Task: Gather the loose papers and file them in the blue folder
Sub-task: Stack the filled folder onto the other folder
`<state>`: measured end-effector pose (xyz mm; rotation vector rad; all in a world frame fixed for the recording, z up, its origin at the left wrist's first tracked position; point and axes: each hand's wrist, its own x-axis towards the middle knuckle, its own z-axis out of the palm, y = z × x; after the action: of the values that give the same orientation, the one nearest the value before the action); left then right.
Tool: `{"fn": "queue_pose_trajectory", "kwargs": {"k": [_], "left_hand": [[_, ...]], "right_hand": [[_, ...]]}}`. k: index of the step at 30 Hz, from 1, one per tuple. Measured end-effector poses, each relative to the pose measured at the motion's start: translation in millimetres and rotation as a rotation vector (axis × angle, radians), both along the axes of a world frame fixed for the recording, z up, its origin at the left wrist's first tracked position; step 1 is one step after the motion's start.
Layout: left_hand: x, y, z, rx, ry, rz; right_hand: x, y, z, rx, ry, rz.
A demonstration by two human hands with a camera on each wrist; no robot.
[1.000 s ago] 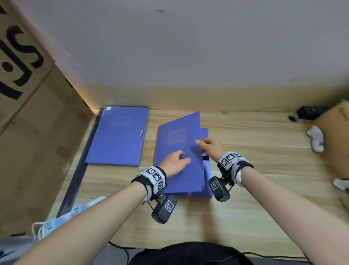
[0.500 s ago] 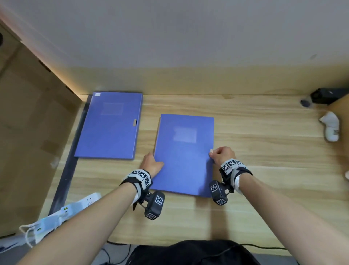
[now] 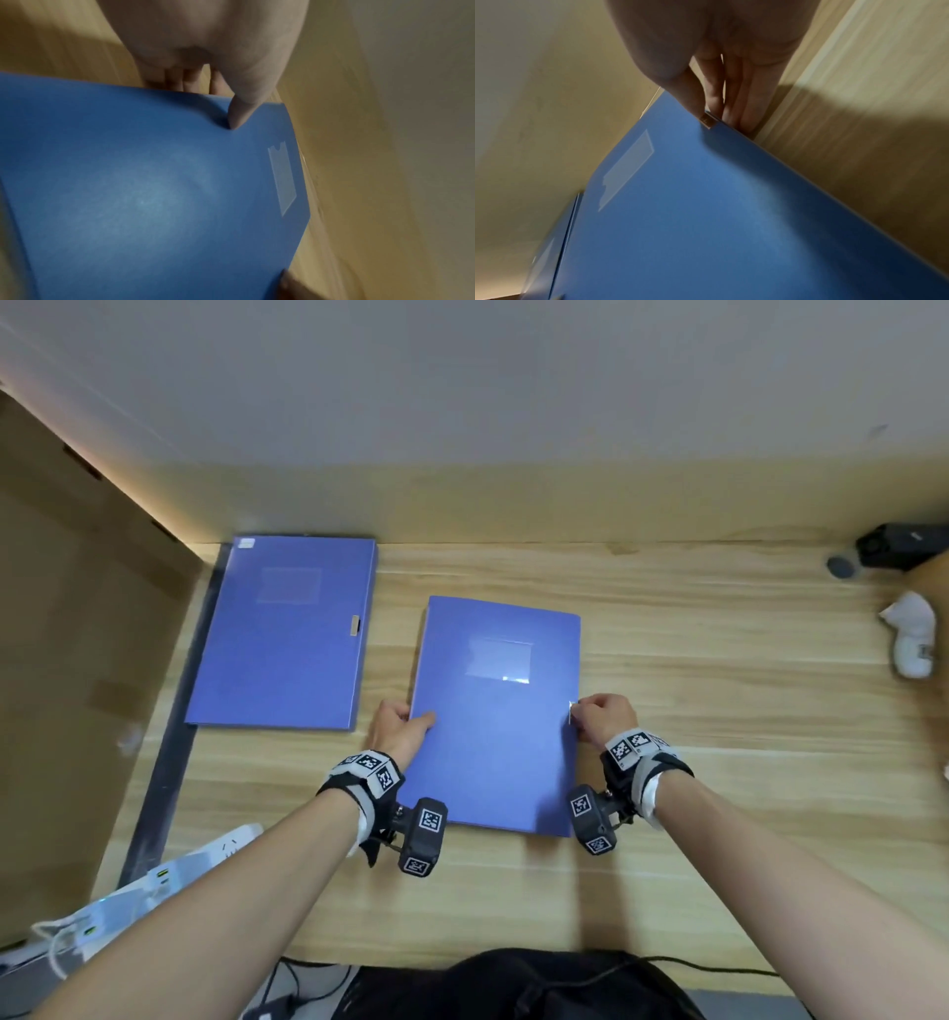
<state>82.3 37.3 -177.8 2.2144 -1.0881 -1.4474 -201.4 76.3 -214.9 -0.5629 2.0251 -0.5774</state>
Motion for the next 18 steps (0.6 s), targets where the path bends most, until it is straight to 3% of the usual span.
{"fn": "queue_pose_trajectory", "kwargs": {"k": [7,12,18], "left_hand": [[21,-4,22,-0.03,0.349,0.125],[60,-18,48,-0.096,0.393,0.12],[117,-51,79,-0.186,0.413,0.206]], "right_hand": [[13,-7,-6,-0.001,-0.119,0.027],[69,-26,46,-0.154,-0.155,0.104],[115,-80,16,-0.24,-0.083,0.182]]}}
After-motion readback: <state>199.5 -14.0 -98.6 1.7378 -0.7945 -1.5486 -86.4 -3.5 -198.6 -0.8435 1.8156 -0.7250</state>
